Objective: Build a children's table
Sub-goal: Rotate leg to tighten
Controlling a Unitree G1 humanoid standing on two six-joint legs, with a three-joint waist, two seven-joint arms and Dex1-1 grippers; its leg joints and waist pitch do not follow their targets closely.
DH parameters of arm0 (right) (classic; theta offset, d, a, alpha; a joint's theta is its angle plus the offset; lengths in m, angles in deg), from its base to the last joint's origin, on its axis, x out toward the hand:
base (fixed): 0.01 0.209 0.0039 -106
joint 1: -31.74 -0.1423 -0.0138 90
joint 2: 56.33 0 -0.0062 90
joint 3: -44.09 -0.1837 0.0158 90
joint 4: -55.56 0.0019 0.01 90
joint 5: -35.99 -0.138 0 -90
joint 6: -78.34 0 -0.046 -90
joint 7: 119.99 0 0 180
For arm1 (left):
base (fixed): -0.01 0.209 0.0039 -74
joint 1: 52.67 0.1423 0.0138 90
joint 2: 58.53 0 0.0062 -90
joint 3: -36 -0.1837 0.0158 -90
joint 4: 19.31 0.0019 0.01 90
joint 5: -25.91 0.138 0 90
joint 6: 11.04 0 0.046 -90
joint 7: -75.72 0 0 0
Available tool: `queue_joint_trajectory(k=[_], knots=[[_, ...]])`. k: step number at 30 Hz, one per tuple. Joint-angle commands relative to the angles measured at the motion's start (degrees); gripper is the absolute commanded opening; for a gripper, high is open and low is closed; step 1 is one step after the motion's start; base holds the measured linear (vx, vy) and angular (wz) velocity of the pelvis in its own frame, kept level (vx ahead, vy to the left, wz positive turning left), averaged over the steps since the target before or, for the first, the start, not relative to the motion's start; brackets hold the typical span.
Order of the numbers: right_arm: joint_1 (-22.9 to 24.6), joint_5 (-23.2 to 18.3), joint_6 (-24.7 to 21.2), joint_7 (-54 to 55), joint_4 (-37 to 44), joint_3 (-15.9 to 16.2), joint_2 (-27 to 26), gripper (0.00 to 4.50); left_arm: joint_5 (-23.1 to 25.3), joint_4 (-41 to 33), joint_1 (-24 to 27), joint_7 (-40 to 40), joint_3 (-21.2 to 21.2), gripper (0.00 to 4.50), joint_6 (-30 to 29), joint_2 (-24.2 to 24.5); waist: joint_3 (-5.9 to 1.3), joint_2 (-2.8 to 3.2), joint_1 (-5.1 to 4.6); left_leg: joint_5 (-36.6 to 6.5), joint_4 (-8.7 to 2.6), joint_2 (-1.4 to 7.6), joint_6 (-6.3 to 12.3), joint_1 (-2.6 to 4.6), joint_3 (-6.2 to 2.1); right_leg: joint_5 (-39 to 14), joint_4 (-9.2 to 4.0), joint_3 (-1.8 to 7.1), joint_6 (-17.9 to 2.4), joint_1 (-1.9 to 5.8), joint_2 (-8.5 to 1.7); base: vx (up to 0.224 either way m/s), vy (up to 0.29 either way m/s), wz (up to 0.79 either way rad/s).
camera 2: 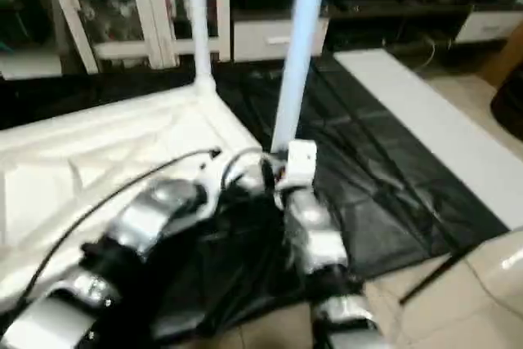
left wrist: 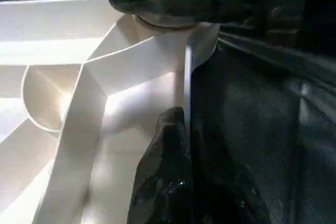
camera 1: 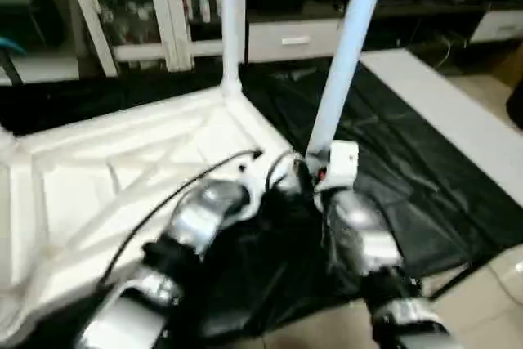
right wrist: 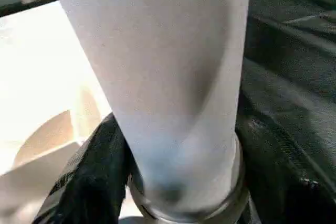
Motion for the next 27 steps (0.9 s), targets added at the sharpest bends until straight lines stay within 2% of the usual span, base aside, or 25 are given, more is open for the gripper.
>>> queue_joint_trajectory(k=[1,2,3,4,6,8,9,10,13,14,15,17,18,20,21,23,24,26,27], knots=[[-0.54,1.35,-0.07,3.09,-4.17,-0.85,-0.83,2.59,-0.39,2.67,0.11,5.04,2.11,0.00,1.92,-1.39,-1.66,-0.23,-0.21,-23.01,-4.84,3.08,-2.59,0.59,-1.79,-19.85,-4.85,2.40,-6.97,-0.23,-3.46,0.000,0.000,0.00],[-1.12,1.15,-0.08,2.14,-4.67,-0.65,-1.26,2.59,-0.41,2.85,0.04,5.15,2.22,0.00,2.01,-1.59,-1.80,-0.12,-0.13,-21.61,-4.85,3.09,-2.32,0.48,-1.75,-18.15,-4.56,2.47,-7.30,0.01,-3.48,0.000,0.000,0.00],[-1.47,0.80,-0.79,0.74,-4.97,-0.48,-1.30,2.59,-0.37,2.87,0.04,4.98,2.20,0.00,2.04,-1.50,-1.81,-0.18,-0.14,-21.07,-4.80,3.07,-1.97,0.43,-1.63,-17.15,-4.50,2.54,-7.51,-0.01,-3.43,0.000,0.000,0.00],[-1.93,0.71,-0.87,0.19,-5.72,-0.64,-1.45,2.59,-0.33,3.27,-0.10,5.03,2.21,0.00,2.32,-1.51,-1.83,-0.33,-0.04,-19.45,-4.76,3.16,-1.23,0.18,-1.56,-14.88,-4.22,2.62,-7.95,0.30,-3.47,0.000,0.000,0.00],[-2.22,1.02,-0.46,-1.48,-6.20,-0.41,-1.05,2.59,-0.29,3.63,-0.08,4.62,2.28,0.00,2.82,-0.98,-1.81,-0.56,0.06,-17.92,-4.57,3.11,-0.14,0.14,-1.26,-15.06,-4.29,2.72,-8.31,0.26,-3.54,0.000,0.000,0.00],[-1.98,1.19,0.97,-3.63,-5.39,0.17,-0.25,2.59,-0.28,3.76,0.04,4.18,2.47,0.00,3.24,-0.38,-1.86,-0.50,0.23,-17.14,-4.47,3.15,0.45,0.05,-1.20,-16.32,-4.39,2.80,-8.40,0.32,-3.68,0.000,0.000,0.00],[-1.84,1.45,1.89,-4.09,-4.97,0.59,0.25,3.15,-0.31,3.86,0.09,4.00,2.51,0.00,3.49,-0.13,-1.92,-0.61,0.22,-16.49,-4.44,3.15,0.57,0.01,-1.15,-15.85,-4.33,2.82,-8.49,0.37,-3.64,0.000,0.000,0.00],[-1.64,1.72,2.45,-4.62,-4.20,0.95,0.97,3.29,-0.35,3.74,0.18,3.53,2.44,0.00,3.62,0.24,-1.97,-0.74,0.31,-15.65,-4.42,3.14,0.72,-0.09,-1.14,-15.19,-4.24,2.80,-8.56,0.49,-3.64,0.000,0.000,0.00],[-1.28,1.43,2.19,-7.21,-1.94,1.22,3.06,3.49,-0.61,2.96,0.63,0.35,1.57,0.00,4.29,1.59,-2.38,-0.56,0.76,-10.41,-4.07,3.13,2.01,-0.60,-1.02,-9.62,-3.48,2.72,-9.21,0.94,-3.53,0.000,0.000,0.00],[-1.35,1.04,1.93,-10.05,-0.65,1.14,4.95,3.63,-0.86,2.64,0.90,-1.56,1.21,0.00,4.64,2.49,-2.60,-0.60,0.82,-7.35,-3.68,3.07,2.78,-0.73,-0.90,-5.70,-2.95,2.70,-10.00,1.01,-3.46,0.000,0.000,0.00],[-1.39,0.83,1.76,-11.36,-0.20,1.15,5.65,3.71,-0.96,2.53,1.00,-2.47,1.00,0.00,5.00,2.85,-2.43,-0.66,0.99,-6.55,-3.54,2.96,3.76,-0.82,-0.77,-4.29,-2.93,2.57,-10.65,0.96,-3.26,0.000,0.000,0.00],[-1.36,0.09,0.76,-16.92,1.62,1.37,8.34,3.82,-1.29,1.94,1.42,-5.50,0.42,0.00,4.99,4.15,-2.41,-0.53,1.13,-6.55,-3.41,3.07,4.42,-0.84,-0.63,-4.38,-2.85,2.59,-11.44,1.01,-3.34,0.000,0.000,0.00],[-1.13,0.47,-0.11,-20.52,2.73,2.54,10.41,3.93,-0.96,1.43,1.71,-7.16,-0.30,0.00,4.46,5.28,-2.35,-0.38,1.15,-6.94,-3.47,3.11,4.38,-0.81,-0.62,-4.94,-2.93,2.59,-11.54,0.97,-3.33,0.000,0.000,0.00],[-0.98,0.75,-0.58,-23.19,3.40,3.42,11.93,4.08,-0.74,1.10,1.91,-8.36,-0.86,0.00,4.20,6.12,-2.34,-0.49,1.26,-7.50,-3.42,3.18,4.31,-0.69,-0.58,-6.10,-2.99,2.51,-11.76,0.99,-3.25,0.000,0.000,0.00],[-0.32,1.68,-1.63,-29.53,5.29,6.14,15.84,4.18,0.08,0.20,2.37,-12.30,-3.01,0.00,4.46,8.58,-2.31,-0.28,1.23,-7.56,-3.43,3.26,4.20,-0.68,-0.54,-6.23,-3.00,2.61,-11.95,0.86,-3.30,0.000,0.000,0.00],[1.05,2.00,-2.13,-37.97,8.38,9.55,20.06,4.29,-0.93,-1.43,3.23,-17.94,-4.28,0.00,4.15,10.63,-2.37,-0.29,1.41,-7.28,-3.31,3.45,3.98,-0.63,-0.55,-4.98,-2.76,2.48,-12.02,1.00,-3.16,0.000,0.000,0.00],[1.10,1.98,-2.17,-38.28,8.51,9.66,20.18,4.36,-0.98,-1.48,3.26,-18.11,-4.30,0.00,4.16,10.68,-2.29,-0.28,1.36,-7.29,-3.32,3.42,4.19,-0.72,-0.56,-4.59,-2.69,2.47,-12.26,1.06,-3.17,0.000,0.000,0.00],[4.12,0.93,-2.50,-51.15,13.74,13.92,25.55,4.48,-3.00,-5.41,5.11,-28.81,-7.44,0.00,3.01,14.54,-2.37,-0.29,1.48,-6.85,-3.15,3.60,4.59,-0.73,-0.60,-1.79,-2.23,2.48,-13.09,1.28,-3.18,0.000,0.000,0.00],[4.12,0.93,-2.50,-51.15,13.74,13.92,25.55,4.48,-3.00,-5.41,5.11,-28.81,-7.44,0.00,3.01,14.54,-2.39,-0.22,1.44,-6.55,-3.03,3.59,4.97,-0.56,-0.49,-0.32,-2.09,2.49,-13.86,1.07,-3.12,0.000,0.000,0.00]])
